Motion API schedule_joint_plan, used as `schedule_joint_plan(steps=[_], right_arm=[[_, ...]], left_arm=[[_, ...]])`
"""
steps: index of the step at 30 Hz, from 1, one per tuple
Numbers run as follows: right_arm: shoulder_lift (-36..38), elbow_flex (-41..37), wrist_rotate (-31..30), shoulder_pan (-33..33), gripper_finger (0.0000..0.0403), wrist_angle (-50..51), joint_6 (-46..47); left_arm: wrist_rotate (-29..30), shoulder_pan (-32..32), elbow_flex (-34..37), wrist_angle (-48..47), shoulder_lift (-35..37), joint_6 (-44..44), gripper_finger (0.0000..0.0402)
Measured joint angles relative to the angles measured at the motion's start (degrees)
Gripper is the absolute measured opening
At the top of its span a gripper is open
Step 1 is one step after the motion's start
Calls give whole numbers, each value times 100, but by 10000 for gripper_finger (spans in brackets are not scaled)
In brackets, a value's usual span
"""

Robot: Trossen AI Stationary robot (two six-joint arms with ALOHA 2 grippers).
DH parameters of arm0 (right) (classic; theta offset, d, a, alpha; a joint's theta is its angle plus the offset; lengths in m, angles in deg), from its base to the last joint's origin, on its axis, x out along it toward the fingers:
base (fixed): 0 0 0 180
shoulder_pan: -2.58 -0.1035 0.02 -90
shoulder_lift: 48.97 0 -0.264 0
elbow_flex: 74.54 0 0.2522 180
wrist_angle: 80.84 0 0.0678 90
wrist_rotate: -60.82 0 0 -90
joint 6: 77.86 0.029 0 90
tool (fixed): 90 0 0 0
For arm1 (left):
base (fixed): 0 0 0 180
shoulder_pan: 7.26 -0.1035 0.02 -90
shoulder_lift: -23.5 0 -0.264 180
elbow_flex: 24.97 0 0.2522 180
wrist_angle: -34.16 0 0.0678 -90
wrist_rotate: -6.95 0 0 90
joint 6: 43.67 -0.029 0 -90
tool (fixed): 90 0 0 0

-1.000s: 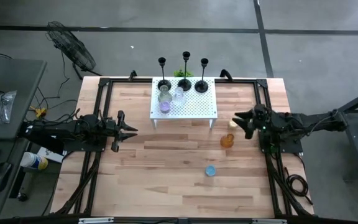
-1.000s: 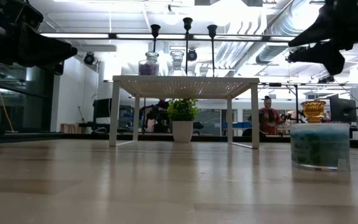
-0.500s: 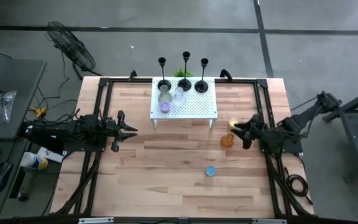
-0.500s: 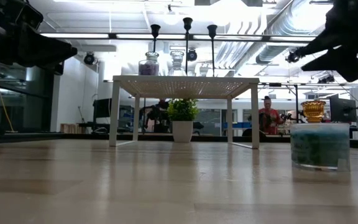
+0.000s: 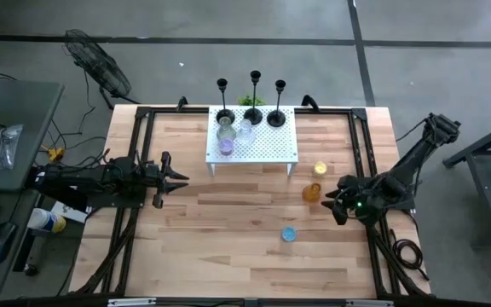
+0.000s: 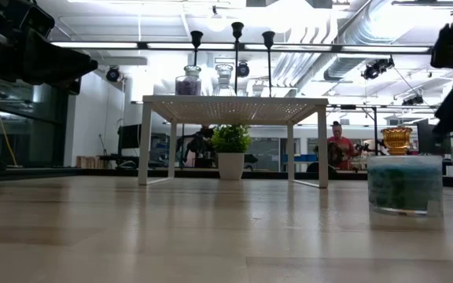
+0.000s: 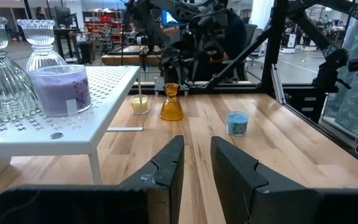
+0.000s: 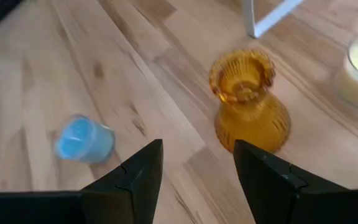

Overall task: Pick & Place candle stick holders
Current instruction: Put the orange candle holder on the shelf aligned with the transparent candle holder

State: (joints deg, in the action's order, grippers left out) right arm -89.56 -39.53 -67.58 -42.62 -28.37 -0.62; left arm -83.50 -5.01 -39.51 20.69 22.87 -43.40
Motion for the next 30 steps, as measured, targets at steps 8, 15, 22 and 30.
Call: schedule_joint_plan(steps=[8, 15, 22, 30], right_arm=[[-509, -138, -11, -231, 191, 118, 272], [-875, -509, -111, -260, 191, -346, 714], [-1173, -668, -964, -258, 191, -833, 588], [-1566, -669, -1573, -225, 191, -1330, -347]], left_arm=[[2, 0, 0, 0, 0, 0, 77], [2, -1, 0, -1, 2, 0, 77], [2, -1, 0, -1, 2, 2, 77], [0, 1, 0, -1, 2, 0, 77]])
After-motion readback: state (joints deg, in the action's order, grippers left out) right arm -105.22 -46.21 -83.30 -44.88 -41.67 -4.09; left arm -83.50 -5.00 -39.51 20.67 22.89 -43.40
